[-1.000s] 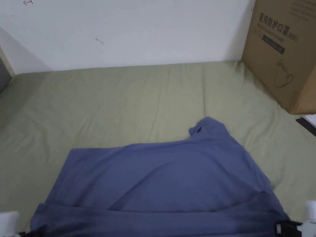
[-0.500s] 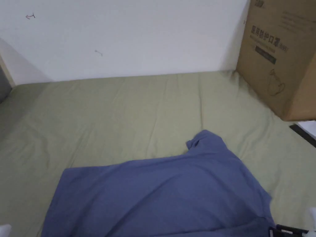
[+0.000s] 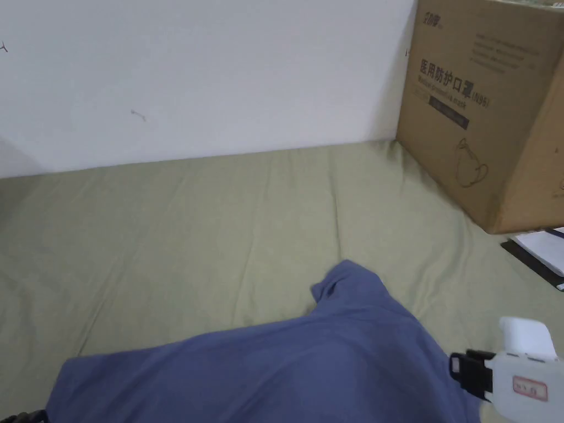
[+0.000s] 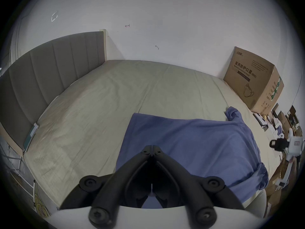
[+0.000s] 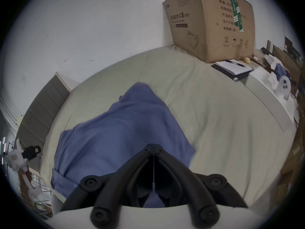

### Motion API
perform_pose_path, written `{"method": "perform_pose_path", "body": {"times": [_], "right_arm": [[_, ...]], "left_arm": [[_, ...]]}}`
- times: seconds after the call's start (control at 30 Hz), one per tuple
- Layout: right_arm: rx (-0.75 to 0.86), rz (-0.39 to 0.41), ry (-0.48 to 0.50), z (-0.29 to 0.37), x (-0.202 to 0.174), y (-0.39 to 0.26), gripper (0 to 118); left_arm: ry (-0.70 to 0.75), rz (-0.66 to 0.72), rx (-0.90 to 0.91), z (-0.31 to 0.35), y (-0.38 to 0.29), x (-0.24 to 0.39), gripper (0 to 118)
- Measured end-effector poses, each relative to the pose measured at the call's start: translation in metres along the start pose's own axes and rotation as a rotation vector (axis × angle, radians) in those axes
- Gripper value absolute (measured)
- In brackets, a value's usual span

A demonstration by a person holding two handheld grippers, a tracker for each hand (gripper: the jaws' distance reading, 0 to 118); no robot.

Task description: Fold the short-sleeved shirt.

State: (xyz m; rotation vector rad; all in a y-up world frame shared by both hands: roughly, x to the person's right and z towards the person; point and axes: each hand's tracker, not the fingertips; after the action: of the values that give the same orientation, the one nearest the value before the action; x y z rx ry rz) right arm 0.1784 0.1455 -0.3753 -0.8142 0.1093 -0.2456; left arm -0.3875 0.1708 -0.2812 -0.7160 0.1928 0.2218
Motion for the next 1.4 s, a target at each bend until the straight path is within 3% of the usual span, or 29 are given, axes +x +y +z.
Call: {"method": "perform_pose_path", "body": {"times": [0.07, 0.1, 0.3, 0.4, 0.5, 0.53, 0.57, 0.6, 0.63, 0.7, 0.73, 0.93, 0.97, 1.03, 1.07, 1.1, 1.27, 1.4], "right_arm": [[-0.023, 0.034, 0.005, -0.033, -0.002, 0.031, 91], [-0.042, 0.052, 0.005, -0.052, -0.002, 0.047, 99], [-0.2, 0.1, -0.039, -0.174, 0.002, 0.108, 95], [-0.31, 0.164, -0.12, -0.217, -0.001, 0.106, 79], [-0.303, 0.209, -0.16, -0.218, -0.011, 0.098, 80], [-0.31, 0.192, -0.164, -0.21, -0.016, 0.101, 76], [-0.295, 0.188, -0.166, -0.204, -0.02, 0.102, 65], [-0.27, 0.227, -0.181, -0.201, -0.025, 0.103, 29], [-0.279, 0.251, -0.167, -0.202, -0.026, 0.103, 0], [-0.335, 0.319, -0.195, -0.21, -0.034, 0.102, 0], [-0.33, 0.324, -0.205, -0.209, -0.036, 0.103, 0], [-0.296, 0.206, -0.142, -0.188, -0.03, 0.121, 0], [-0.296, 0.207, -0.142, -0.186, -0.03, 0.122, 0], [-0.288, 0.195, -0.134, -0.18, -0.03, 0.124, 0], [-0.288, 0.192, -0.126, -0.178, -0.029, 0.125, 0], [-0.285, 0.183, -0.123, -0.175, -0.029, 0.127, 0], [-0.262, 0.169, -0.102, -0.157, -0.024, 0.135, 0], [-0.228, 0.161, -0.076, -0.126, -0.027, 0.142, 0]], "left_arm": [[-0.003, 0.014, -0.011, -0.01, 0.008, -0.002, 0], [-0.002, 0.018, -0.012, -0.016, 0.011, -0.002, 0], [0.063, 0.015, -0.062, -0.042, 0.021, -0.005, 0], [0.067, -0.004, -0.103, -0.049, 0.026, -0.004, 0], [0.071, -0.024, -0.14, -0.062, 0.031, -0.006, 0], [0.077, -0.026, -0.162, -0.074, 0.032, -0.015, 2], [0.076, -0.023, -0.176, -0.081, 0.034, -0.016, 14], [0.087, -0.027, -0.183, -0.09, 0.036, -0.016, 41], [0.096, -0.032, -0.187, -0.099, 0.04, -0.015, 61], [0.11, -0.045, -0.195, -0.118, 0.05, -0.013, 92], [0.095, -0.048, -0.187, -0.127, 0.055, -0.015, 95], [0.051, 0.023, -0.302, -0.194, 0.084, -0.02, 92], [0.036, 0.045, -0.325, -0.203, 0.085, -0.02, 83], [-0.017, 0.031, -0.404, -0.22, 0.079, -0.015, 12], [-0.009, -0.006, -0.45, -0.226, 0.072, -0.012, 5], [0.05, -0.068, -0.428, -0.227, 0.065, -0.008, 4], [0.002, 0.013, -0.392, -0.214, 0.083, -0.019, 2], [-0.006, -0.054, -0.334, -0.189, 0.104, -0.025, 2]]}}
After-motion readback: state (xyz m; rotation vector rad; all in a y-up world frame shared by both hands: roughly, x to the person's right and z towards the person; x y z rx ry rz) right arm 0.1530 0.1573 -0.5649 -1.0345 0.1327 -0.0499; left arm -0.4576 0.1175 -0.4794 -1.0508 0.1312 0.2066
